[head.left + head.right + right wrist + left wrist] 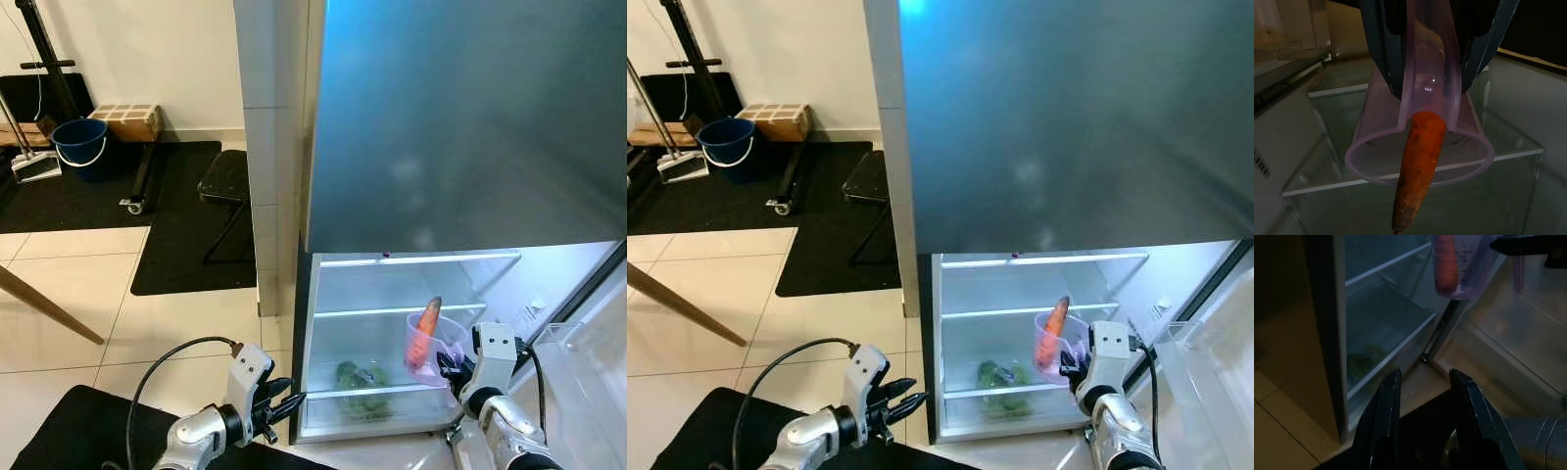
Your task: Restocking fridge
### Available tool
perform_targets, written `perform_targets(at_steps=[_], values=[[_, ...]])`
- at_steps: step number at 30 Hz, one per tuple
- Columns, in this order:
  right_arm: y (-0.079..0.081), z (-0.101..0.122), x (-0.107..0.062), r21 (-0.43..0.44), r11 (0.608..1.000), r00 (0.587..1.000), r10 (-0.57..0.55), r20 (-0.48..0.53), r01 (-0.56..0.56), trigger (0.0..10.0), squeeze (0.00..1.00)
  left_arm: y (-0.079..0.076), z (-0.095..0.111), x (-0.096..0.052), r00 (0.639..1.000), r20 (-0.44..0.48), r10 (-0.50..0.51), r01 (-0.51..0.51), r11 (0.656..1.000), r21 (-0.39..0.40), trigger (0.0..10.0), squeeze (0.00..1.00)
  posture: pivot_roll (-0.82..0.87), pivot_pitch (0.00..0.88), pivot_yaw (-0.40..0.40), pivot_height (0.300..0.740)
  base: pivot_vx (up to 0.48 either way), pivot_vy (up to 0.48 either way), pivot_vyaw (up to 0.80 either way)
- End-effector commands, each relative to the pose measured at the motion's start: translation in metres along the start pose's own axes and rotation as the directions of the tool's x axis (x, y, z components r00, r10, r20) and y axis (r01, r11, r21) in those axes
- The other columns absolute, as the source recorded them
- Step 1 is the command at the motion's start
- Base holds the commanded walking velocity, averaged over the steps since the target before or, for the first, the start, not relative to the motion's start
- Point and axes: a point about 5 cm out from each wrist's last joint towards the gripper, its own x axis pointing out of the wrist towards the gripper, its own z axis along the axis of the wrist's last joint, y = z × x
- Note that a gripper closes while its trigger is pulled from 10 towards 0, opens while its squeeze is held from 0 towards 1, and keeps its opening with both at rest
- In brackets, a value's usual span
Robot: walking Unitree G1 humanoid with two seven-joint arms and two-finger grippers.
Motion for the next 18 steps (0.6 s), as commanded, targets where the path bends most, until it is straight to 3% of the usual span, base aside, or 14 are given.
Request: perform_targets(at_steps=[1, 7, 18], values=[[0.002, 0.012, 0.005, -0.022, 1.0, 0.999, 0.004, 0.037, -0.003, 10.0, 0.0, -0.005, 0.007, 0.008, 0.999, 0.022, -0.046, 0.045, 0.999, 0.028, 10.0, 0.0, 0.06, 0.0, 0.003, 0.672, 0.0, 0.0, 0.0], [0.003, 0.013, 0.005, -0.015, 1.0, 0.999, 0.005, 0.051, -0.004, 10.0, 0.0, -0.012, 0.012, 0.015, 0.994, 0.043, -0.1, 0.097, 0.994, 0.057, 10.0, 0.0, 0.06, 0.0, 0.005, 0.642, 0.0, 0.0, 0.0], [0.0, 0.018, 0.006, 0.0, 1.0, 0.997, -0.01, 0.08, 0.01, 10.0, 0.0, -0.022, 0.021, 0.027, 0.99, 0.071, -0.12, 0.111, 0.986, 0.126, 10.0, 0.0, 0.06, 0.0, 0.01, 0.642, 0.0, 0.0, 0.0]])
